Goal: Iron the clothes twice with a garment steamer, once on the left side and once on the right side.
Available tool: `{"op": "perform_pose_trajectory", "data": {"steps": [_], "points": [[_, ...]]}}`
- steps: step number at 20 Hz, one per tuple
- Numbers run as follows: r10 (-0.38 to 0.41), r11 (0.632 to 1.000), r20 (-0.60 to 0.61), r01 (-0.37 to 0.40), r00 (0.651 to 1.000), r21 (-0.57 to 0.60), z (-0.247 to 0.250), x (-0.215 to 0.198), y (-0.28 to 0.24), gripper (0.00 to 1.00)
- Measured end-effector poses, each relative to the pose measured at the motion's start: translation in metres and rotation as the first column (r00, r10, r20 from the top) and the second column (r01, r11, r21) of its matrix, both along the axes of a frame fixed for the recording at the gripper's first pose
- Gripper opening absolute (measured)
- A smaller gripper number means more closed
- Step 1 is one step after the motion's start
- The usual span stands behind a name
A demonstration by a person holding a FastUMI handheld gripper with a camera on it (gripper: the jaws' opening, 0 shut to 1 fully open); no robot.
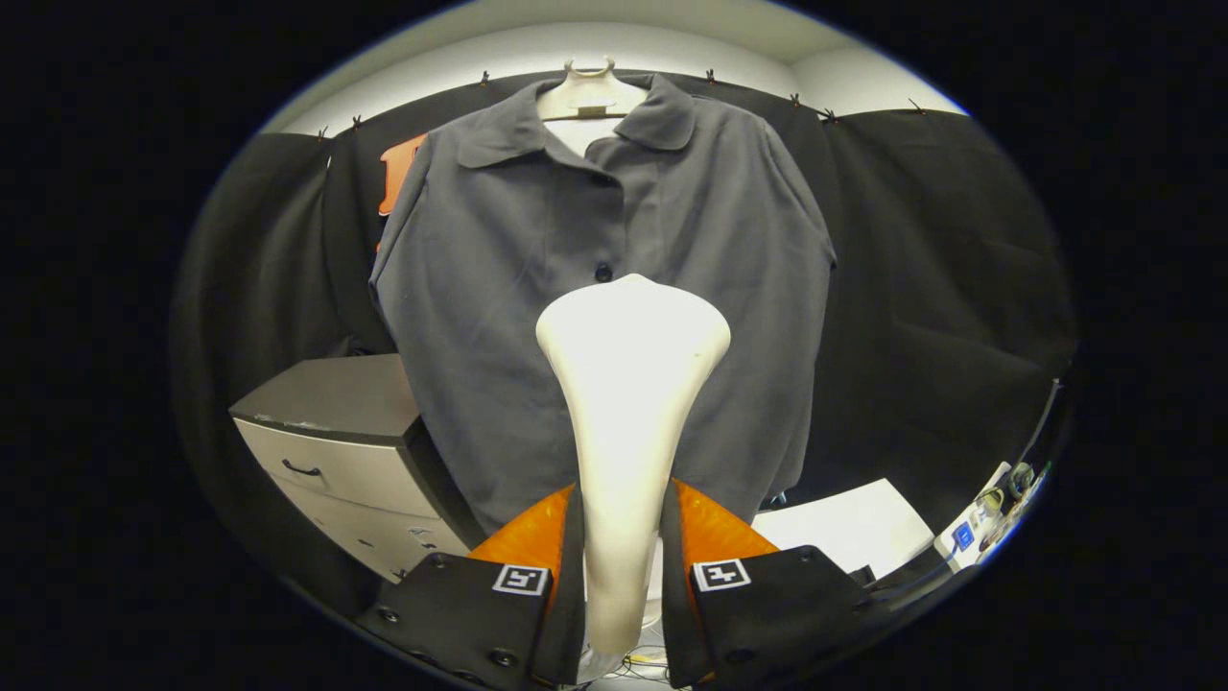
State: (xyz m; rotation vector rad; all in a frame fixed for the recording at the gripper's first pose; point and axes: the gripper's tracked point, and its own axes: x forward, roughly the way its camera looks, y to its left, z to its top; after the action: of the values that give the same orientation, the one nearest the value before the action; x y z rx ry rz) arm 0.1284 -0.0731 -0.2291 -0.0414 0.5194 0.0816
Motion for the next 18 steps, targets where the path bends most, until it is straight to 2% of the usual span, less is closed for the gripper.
{"op": "perform_pose_trajectory", "data": {"steps": [10, 18], "points": [[-0.01, 1.0, 0.13, 0.013, 0.991, -0.028, 0.094, 0.054, -0.055, 0.41], [0.003, 0.999, 0.197, 0.007, 0.98, -0.048, 0.13, 0.106, -0.072, 0.41]]}}
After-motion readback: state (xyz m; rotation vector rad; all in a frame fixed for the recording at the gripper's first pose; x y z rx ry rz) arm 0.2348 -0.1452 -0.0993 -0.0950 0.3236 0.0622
